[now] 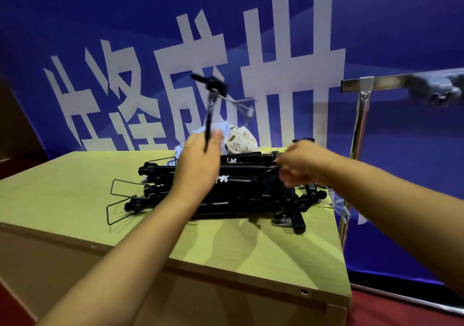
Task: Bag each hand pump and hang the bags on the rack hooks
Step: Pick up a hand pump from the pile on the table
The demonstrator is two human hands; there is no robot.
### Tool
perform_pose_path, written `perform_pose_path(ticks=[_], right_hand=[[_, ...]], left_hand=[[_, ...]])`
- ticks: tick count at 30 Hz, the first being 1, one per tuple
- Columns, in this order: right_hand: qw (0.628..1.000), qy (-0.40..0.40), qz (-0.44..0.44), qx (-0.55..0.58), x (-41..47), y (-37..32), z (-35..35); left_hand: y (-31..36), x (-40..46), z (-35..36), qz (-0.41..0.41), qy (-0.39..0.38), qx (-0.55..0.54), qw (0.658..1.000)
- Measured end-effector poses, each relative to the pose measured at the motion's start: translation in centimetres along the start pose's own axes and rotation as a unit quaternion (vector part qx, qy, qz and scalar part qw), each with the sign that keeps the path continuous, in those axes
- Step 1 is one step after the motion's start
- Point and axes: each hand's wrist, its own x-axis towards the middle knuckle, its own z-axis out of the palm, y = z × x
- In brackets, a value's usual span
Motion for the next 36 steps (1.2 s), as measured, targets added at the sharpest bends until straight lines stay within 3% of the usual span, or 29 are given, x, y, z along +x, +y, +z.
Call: perform_pose_path(ticks=[3, 5, 7, 9, 15, 22, 26, 36], right_hand=[[0.993, -0.046, 0.081, -0.069, 1.0, 1.7, 1.5], [0.990, -0.036, 0.057, -0.125, 1.5, 1.8, 2.8], [0.968, -0.014, 0.014, -0.251, 1.6, 1.6, 3.6], [0.957, -0.012, 0.009, -0.291, 2.0, 1.5, 4.0], [0.994, -0.011, 0.109, -0.004, 3.1, 1.0, 4.3], [0.940, -0.047, 0.171, 0.290, 3.4, 1.3, 4.1], [0.923, -0.041, 0.156, 0.350, 3.4, 1.4, 4.3], [0.927, -0.004, 0.081, 0.366, 1.9, 1.8, 5.6]], left_hand=[[0.0, 0.8, -2.3, -0.061, 0.026, -0.101, 0.993], [0.1, 1.5, -3.9, -0.071, 0.039, -0.160, 0.984], [0.4, 2.3, -5.5, -0.062, 0.049, -0.201, 0.976], [0.8, 2.8, -6.8, -0.044, 0.053, -0.214, 0.974], [0.9, 3.6, -8.1, -0.020, 0.033, -0.223, 0.974], [0.7, 4.0, -8.1, -0.004, 0.036, -0.234, 0.972], [0.7, 4.4, -8.0, -0.009, 0.037, -0.254, 0.967], [-2.3, 3.8, -7.5, -0.087, 0.041, -0.303, 0.948]])
